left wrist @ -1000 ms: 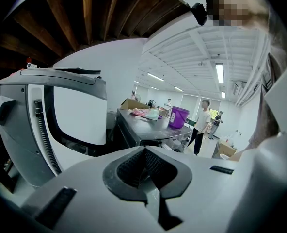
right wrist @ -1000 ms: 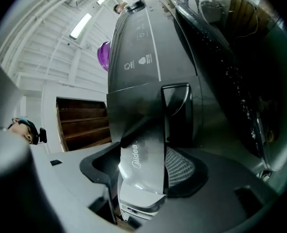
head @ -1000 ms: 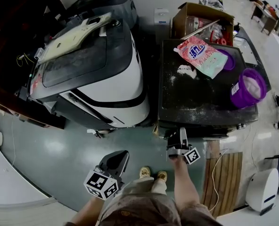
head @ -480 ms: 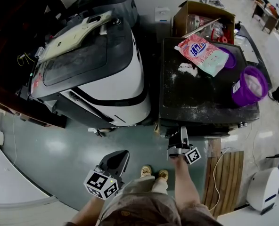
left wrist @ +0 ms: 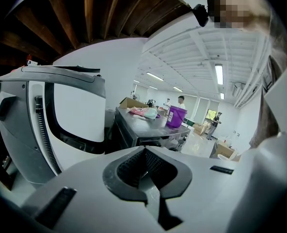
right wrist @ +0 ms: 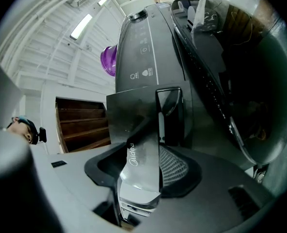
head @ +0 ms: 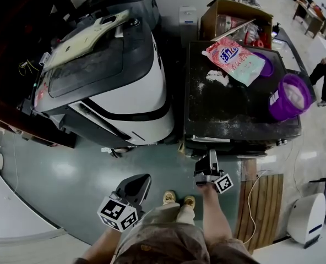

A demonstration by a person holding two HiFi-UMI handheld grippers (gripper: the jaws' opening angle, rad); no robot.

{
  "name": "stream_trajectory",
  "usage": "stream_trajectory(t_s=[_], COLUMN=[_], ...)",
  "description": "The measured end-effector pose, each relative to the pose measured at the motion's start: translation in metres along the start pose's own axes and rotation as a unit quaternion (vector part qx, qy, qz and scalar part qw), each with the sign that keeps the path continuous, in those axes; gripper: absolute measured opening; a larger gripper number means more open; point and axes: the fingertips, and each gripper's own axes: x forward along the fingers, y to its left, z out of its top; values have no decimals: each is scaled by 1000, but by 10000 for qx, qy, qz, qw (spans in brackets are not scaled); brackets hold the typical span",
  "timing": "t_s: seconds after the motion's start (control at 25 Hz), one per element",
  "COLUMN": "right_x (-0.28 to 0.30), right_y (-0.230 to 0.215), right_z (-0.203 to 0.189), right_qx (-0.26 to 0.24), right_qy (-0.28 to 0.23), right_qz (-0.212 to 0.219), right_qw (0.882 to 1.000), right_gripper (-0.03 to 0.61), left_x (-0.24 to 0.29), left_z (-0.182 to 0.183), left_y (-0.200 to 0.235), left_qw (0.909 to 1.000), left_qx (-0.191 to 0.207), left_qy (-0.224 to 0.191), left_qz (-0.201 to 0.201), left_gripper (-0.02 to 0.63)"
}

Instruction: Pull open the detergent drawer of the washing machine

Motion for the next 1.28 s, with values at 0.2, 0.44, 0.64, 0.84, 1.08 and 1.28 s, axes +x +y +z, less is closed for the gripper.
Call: stream_trajectory(t_s=[0.2,0.44,0.64,0.84,1.08,1.28], right_x=[-12,-30,-44,-57,-75,-87], right_y=[6,13,20,24,29,34], right_z=[-3,-6,-10,-14,-15,-18], right_qx=[-27,-36,-28,-48,-52,-58], right_qy=[44,80,83,63,39,2], right_qz=[-9,-40,-31,-63,-102,-90], right_qw=[10000,10000,10000,9999,9999,9999], right_gripper=[196,196,196,196,196,196], left_x=[1,2,2,3,3,2], left_z=[-3,-5,-7,-9,-8,-9], left_y=[-7,-16,-24,-31,-40,-44], left_qw=[9999,9997,9993,9987,9980,9977], left_qx=[20,42,51,68,103,115], left_qy=[-11,3,14,20,-5,-4], left_qz=[-125,-258,-378,-497,-617,-667], left_gripper=[20,20,21,20,20,21])
